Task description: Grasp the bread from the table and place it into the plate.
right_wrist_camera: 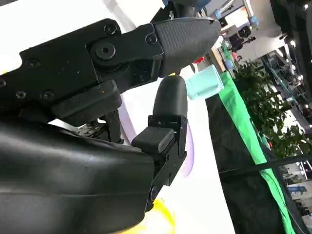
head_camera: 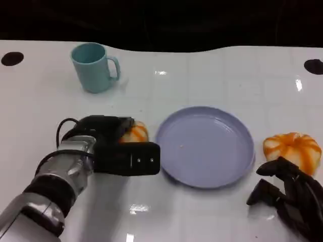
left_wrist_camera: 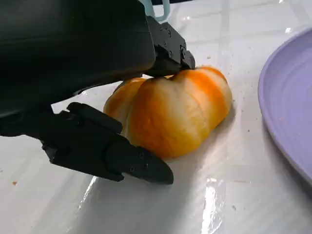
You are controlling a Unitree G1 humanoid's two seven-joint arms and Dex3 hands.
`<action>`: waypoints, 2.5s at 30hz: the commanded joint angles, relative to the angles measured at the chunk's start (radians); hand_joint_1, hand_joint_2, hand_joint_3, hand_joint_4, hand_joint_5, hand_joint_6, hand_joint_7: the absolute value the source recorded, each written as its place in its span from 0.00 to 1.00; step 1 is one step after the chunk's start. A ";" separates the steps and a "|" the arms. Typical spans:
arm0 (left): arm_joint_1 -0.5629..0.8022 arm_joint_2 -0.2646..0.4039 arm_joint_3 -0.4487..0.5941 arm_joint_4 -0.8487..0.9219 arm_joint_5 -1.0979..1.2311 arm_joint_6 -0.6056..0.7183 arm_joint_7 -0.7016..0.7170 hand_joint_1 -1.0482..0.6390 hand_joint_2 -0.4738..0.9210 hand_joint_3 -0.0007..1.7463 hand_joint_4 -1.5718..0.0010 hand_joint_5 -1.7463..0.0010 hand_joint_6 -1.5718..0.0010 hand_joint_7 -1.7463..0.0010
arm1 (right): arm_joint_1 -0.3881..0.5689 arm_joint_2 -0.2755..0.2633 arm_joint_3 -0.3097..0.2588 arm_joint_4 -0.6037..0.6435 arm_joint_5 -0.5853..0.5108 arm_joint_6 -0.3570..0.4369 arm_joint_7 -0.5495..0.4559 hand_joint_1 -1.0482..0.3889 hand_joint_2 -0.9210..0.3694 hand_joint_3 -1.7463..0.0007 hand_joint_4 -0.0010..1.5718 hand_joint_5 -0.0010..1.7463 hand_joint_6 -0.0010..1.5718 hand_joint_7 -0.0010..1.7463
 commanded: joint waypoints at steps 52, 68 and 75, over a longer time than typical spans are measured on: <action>-0.072 -0.124 0.012 -0.017 -0.110 -0.405 0.382 0.52 0.70 0.72 0.39 0.00 0.53 0.00 | -0.007 -0.015 -0.007 0.052 0.003 -0.025 0.009 0.35 0.00 0.88 0.43 0.87 0.39 0.69; -0.123 -0.188 -0.023 0.061 -0.088 -0.363 0.349 0.52 0.72 0.70 0.41 0.00 0.56 0.00 | -0.002 -0.015 0.002 0.037 -0.005 -0.019 -0.004 0.34 0.00 0.87 0.43 0.88 0.38 0.71; -0.148 -0.189 0.003 0.074 -0.142 -0.344 0.156 0.48 0.98 0.21 0.60 0.32 0.57 0.80 | 0.001 -0.012 0.004 0.038 0.000 -0.033 0.003 0.36 0.00 0.87 0.42 0.88 0.38 0.71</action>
